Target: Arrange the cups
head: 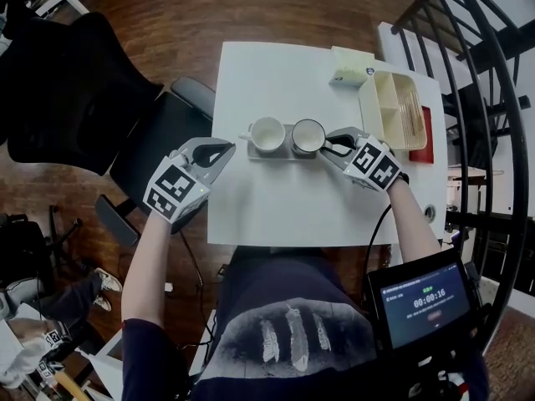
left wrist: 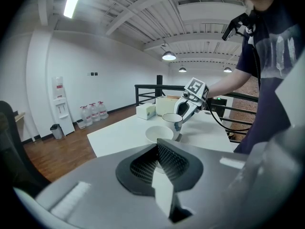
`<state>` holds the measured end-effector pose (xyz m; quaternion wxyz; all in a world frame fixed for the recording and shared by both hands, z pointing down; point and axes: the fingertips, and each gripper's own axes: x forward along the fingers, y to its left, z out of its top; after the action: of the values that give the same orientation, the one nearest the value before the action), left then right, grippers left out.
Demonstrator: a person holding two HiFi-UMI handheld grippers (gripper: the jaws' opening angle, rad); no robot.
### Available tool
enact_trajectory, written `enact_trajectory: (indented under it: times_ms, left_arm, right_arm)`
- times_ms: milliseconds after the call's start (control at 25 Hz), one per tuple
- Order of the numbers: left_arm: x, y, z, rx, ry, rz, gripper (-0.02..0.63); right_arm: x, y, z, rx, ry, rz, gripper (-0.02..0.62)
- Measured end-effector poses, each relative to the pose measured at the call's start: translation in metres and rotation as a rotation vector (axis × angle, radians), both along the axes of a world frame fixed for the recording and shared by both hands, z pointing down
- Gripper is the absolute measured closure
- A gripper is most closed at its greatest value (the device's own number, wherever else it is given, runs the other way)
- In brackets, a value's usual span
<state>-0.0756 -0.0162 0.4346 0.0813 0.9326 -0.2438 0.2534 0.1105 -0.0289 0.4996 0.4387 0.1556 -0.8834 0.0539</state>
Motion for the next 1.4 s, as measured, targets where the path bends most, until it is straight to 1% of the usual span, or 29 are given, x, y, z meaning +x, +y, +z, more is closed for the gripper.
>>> enact_trajectory:
  times_ms: [240, 400, 480, 640, 720, 840, 960, 1040, 1120, 1160, 1200, 1400]
  left_arm:
    - [-0.001, -0.003, 0.000, -0.003, 0.005, -0.006, 0.592]
    - [-0.001, -0.005, 0.000, -0.002, 0.012, -0.009, 0.592]
    - [-0.001, -0.005, -0.001, -0.002, 0.016, -0.008, 0.592]
    - [-0.003, -0.004, -0.004, 0.000, 0.028, -0.013, 0.592]
    - [-0.003, -0.006, -0.007, 0.005, 0.037, -0.018, 0.592]
    - [-0.004, -0.007, -0.010, 0.008, 0.034, -0.011, 0.592]
    - [0.000, -0.009, -0.011, 0.006, 0.023, 0.013, 0.592]
    - [0.003, -0.013, -0.018, 0.018, 0.019, 0.017, 0.592]
    - [0.008, -0.018, -0.028, 0.037, 0.028, 0.019, 0.592]
    - [0.012, -0.021, -0.034, 0.047, 0.035, 0.022, 0.592]
    - [0.016, -0.024, -0.039, 0.057, 0.038, 0.027, 0.592]
    - [0.032, -0.032, -0.055, 0.082, 0.022, 0.051, 0.592]
  right_arm:
    - [-0.001, -0.002, 0.000, 0.008, -0.001, -0.022, 0.520]
    - [0.000, -0.002, 0.000, -0.016, -0.007, 0.007, 0.518]
    - [0.001, -0.002, -0.003, -0.024, -0.029, 0.031, 0.484]
    - [0.005, -0.005, -0.028, -0.032, -0.118, 0.090, 0.413]
    - [0.007, -0.009, -0.045, -0.009, -0.154, 0.109, 0.413]
    - [0.005, -0.017, -0.071, 0.041, -0.182, 0.106, 0.413]
    - [-0.003, -0.025, -0.096, 0.089, -0.218, 0.102, 0.413]
    - [-0.011, -0.032, -0.108, 0.124, -0.228, 0.101, 0.413]
    - [-0.017, -0.035, -0.114, 0.143, -0.233, 0.097, 0.434]
    - [-0.020, -0.035, -0.115, 0.142, -0.238, 0.093, 0.497]
    - [-0.023, -0.034, -0.115, 0.136, -0.245, 0.088, 0.585]
    - [-0.033, -0.033, -0.113, 0.123, -0.250, 0.072, 0.592]
